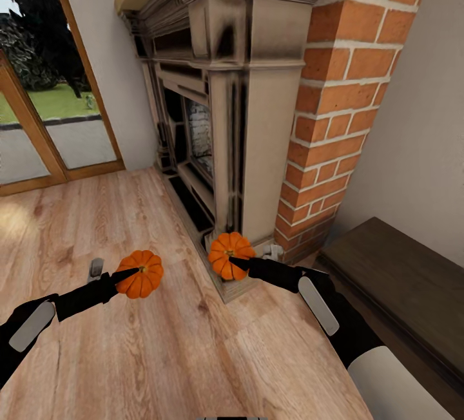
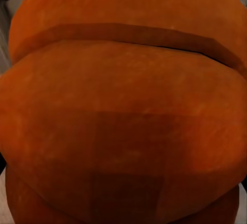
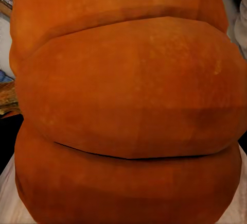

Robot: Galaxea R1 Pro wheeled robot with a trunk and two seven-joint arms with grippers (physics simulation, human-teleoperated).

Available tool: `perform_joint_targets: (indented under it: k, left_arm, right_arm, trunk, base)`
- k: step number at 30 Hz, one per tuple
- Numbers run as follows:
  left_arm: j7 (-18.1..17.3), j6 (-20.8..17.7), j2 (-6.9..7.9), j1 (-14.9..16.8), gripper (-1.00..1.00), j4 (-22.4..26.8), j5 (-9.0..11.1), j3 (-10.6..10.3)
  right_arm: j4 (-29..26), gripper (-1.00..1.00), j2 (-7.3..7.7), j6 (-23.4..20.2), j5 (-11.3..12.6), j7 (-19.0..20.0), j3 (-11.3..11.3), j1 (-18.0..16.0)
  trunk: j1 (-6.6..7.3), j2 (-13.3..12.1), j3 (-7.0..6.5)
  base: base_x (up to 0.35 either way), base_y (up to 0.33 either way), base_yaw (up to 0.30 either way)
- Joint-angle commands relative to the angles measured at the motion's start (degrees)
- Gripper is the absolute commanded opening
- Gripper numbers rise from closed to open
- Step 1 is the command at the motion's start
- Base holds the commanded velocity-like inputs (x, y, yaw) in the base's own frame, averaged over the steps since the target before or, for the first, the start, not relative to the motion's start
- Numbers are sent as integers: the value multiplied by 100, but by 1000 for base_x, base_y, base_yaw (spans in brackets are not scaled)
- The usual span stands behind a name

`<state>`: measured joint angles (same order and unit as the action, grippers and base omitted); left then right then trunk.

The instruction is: Place each of the two pumpkins and all three candles from the living room inside a cabinet in the living room (use any cabinet), then make sure every cabinet is closed, and position the cauldron so it is next to a table in the living room.

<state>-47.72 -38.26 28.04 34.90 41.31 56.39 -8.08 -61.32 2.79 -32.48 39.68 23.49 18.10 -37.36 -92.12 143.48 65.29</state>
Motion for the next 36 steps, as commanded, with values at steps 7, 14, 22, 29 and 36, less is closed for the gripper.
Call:
perform_joint_targets:
  k: [7,14,22,29,36]
  left_arm:
    - [-8,3,0,0,-100,-1,-5,-1]
    - [-23,11,8,0,-100,-6,30,-1]
    - [-32,19,13,0,-100,-9,39,-1]
    - [-36,20,77,0,-100,-9,49,-7]
    - [-36,20,102,0,-100,-3,56,-9]
  right_arm:
    - [-3,-100,-8,5,-4,-2,1,0]
    - [-3,-100,-11,5,-4,-2,1,0]
    - [-3,-100,-7,5,-4,-2,1,0]
    - [-3,-100,-7,5,-4,-2,1,0]
    - [-3,-100,-7,5,-4,-2,1,0]
  trunk:
    - [18,-10,-156]
    - [28,-15,-244]
    - [28,-15,-244]
    - [28,-15,-244]
    - [28,-15,-244]
  base:
    - [0,0,231]
    - [0,0,291]
    - [0,0,293]
    - [0,0,293]
    - [0,0,293]
